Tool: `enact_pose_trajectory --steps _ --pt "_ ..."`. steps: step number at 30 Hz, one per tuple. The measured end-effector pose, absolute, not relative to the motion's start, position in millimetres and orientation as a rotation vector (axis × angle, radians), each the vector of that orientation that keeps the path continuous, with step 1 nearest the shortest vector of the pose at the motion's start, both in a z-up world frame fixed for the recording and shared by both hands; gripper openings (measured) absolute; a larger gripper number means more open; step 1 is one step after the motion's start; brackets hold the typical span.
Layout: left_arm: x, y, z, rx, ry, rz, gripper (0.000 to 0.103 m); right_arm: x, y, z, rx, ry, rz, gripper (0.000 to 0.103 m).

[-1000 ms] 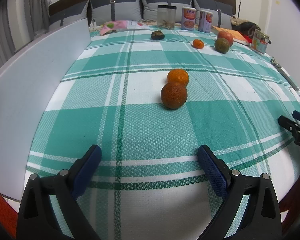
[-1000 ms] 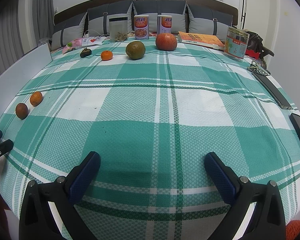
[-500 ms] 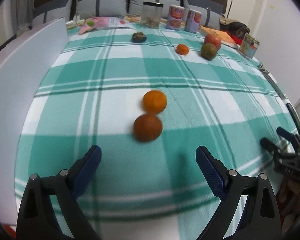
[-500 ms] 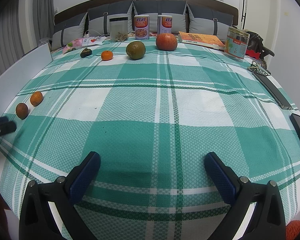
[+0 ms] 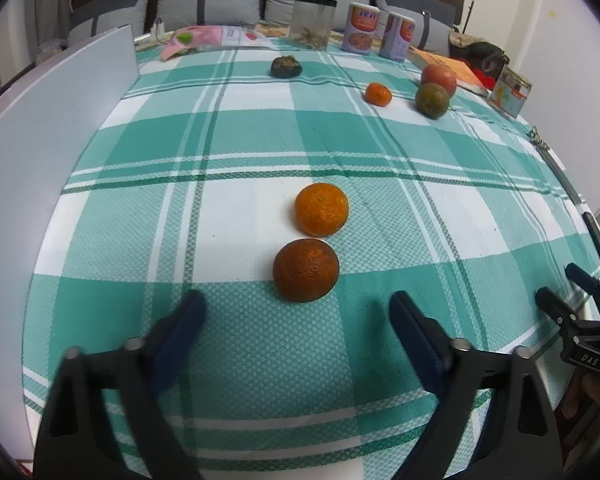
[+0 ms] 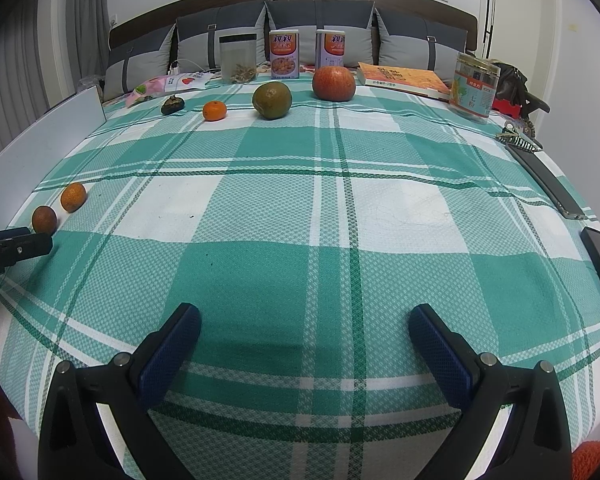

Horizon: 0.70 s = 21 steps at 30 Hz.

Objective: Organize fruits
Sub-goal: 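Grasp an orange with the left tool while the right tool grasps another orange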

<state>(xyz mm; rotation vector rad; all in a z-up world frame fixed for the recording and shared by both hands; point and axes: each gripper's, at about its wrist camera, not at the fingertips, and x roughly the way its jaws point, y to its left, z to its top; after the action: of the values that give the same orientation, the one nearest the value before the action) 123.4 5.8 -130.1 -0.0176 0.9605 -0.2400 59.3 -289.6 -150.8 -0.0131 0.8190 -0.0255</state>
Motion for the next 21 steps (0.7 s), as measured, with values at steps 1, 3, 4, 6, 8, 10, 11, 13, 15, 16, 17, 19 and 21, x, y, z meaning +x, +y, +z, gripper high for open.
enact_pose_trajectory --steps 1,3,4,6,8,10,11,13,15,16,17,19,21 --pt "124 6 -129 -0.019 0.959 -0.239 0.072 59 -290 -151 -0.013 0.819 -0.025 0.103" --pt "126 7 -127 -0.028 0.965 -0.248 0.067 59 -290 -151 -0.013 0.819 -0.025 0.103" --pt "127 7 -127 -0.031 0.966 -0.249 0.067 59 -290 -151 -0.013 0.819 -0.025 0.103" --pt "128 6 -127 -0.033 0.963 -0.25 0.067 59 -290 -151 -0.013 0.819 -0.025 0.103" --pt "129 5 -127 -0.042 0.959 -0.262 0.046 60 -290 -151 -0.013 0.819 -0.025 0.103" --pt "129 5 -127 -0.047 0.955 -0.276 0.03 59 -290 -151 -0.013 0.819 -0.025 0.103" --pt "129 6 -126 -0.053 0.952 -0.28 0.029 59 -290 -151 -0.013 0.819 -0.025 0.103" --pt "127 9 -124 -0.061 0.938 -0.277 0.029 60 -290 -151 -0.013 0.82 -0.024 0.103" --pt "124 15 -121 -0.07 0.93 -0.266 0.029 61 -289 -150 -0.017 0.836 -0.023 0.103" --pt "123 19 -119 -0.077 0.929 -0.259 0.029 63 -288 -148 -0.018 0.852 -0.024 0.103" --pt "121 25 -117 -0.082 0.926 -0.251 0.028 66 -285 -145 -0.008 0.886 -0.021 0.102" --pt "119 34 -114 -0.086 0.918 -0.234 0.028 69 -274 -135 0.031 0.882 0.04 0.102" --pt "118 44 -112 -0.097 0.91 -0.22 0.028 78 -250 -125 0.037 0.875 0.126 0.101"
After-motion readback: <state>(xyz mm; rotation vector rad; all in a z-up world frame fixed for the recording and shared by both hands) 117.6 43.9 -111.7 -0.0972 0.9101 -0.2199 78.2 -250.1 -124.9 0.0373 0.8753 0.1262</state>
